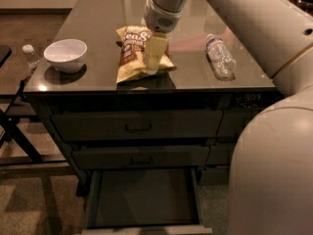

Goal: Place brown chip bag into bottom drawer

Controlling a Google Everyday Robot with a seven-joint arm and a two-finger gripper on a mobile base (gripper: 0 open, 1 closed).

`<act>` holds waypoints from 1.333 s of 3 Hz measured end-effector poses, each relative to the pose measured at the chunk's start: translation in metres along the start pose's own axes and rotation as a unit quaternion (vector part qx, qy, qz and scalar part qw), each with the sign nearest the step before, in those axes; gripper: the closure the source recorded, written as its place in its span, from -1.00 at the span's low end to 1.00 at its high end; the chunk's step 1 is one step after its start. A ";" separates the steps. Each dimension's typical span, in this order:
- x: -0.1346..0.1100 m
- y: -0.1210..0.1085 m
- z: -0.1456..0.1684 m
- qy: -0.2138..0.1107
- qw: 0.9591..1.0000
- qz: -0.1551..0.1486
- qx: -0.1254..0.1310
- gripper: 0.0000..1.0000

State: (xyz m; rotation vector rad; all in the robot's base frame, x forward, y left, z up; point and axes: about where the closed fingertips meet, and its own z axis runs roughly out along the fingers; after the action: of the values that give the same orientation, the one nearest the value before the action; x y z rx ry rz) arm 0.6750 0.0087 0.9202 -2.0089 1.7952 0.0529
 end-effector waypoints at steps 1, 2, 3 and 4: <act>0.003 0.001 0.013 -0.001 1.000 0.008 -0.006 -1.00; 0.006 -0.004 0.026 0.000 1.000 0.013 -0.014 -1.00; 0.008 -0.009 0.038 -0.001 1.000 0.012 -0.021 -1.00; 0.012 -0.008 0.058 -0.006 0.999 0.011 -0.034 -1.00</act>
Offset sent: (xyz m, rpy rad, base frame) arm 0.0215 0.0019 -0.0330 -0.0001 0.0530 -0.0285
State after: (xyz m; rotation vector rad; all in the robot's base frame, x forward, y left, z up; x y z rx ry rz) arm 0.7000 0.0179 0.8665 -2.0312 1.8309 0.1333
